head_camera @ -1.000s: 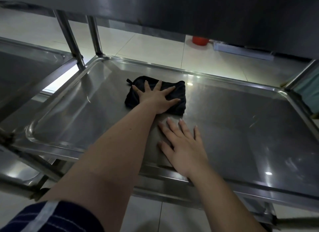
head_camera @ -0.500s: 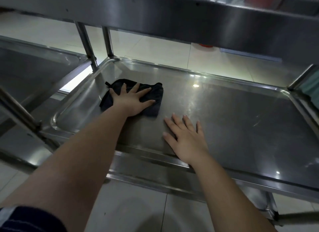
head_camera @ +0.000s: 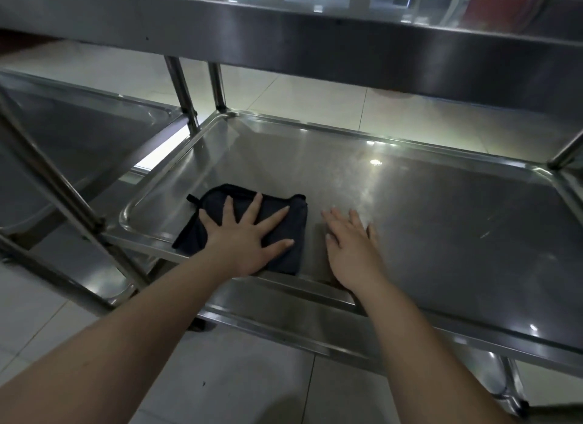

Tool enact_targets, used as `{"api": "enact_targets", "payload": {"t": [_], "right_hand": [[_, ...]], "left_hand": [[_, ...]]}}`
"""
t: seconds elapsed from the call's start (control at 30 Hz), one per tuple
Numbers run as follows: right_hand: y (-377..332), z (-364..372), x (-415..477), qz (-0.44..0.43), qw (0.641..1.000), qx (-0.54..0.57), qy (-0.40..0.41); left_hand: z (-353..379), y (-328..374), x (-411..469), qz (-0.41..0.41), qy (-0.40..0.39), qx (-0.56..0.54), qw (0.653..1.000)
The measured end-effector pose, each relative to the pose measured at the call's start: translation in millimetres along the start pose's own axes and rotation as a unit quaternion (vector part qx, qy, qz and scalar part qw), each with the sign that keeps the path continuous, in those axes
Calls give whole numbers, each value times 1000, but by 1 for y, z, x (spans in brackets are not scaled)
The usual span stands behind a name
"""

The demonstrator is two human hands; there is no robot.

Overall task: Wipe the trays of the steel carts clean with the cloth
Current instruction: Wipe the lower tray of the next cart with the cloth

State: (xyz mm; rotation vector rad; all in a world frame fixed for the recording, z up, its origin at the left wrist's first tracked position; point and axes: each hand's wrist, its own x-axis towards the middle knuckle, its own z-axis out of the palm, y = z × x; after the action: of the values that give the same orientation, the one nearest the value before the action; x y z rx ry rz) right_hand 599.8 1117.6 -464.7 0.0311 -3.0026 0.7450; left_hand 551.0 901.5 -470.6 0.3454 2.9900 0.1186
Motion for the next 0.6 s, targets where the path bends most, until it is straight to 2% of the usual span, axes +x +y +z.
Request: {"api": "enact_targets", "payload": {"t": [0.07,0.1,0.2,0.33,0.4,0.47,0.53,0.6], "right_hand": [[2,-8,1,22,987,152,47],[5,-14,2,32,979,195,56],[15,-27,7,57,977,195,60],[29,-41,10,100,973,184,93],[29,-47,9,105,971,182,117],[15,-46,8,76,973,164,141],[-9,-35,11,23,988,86,122],[-31,-17,21,7,998,-46,44]], "left_hand": [[-3,19,7,6,-10,6,1000],[-4,33,13,14,-11,7,1000],[-7,95,23,52,-15,26,998],[-10,152,30,90,-71,16,993],[-24,141,41,90,-87,-75,989],[-42,103,58,71,-28,-140,987],[-56,55,79,24,41,-105,993],[-56,16,94,-17,34,-61,997]]}}
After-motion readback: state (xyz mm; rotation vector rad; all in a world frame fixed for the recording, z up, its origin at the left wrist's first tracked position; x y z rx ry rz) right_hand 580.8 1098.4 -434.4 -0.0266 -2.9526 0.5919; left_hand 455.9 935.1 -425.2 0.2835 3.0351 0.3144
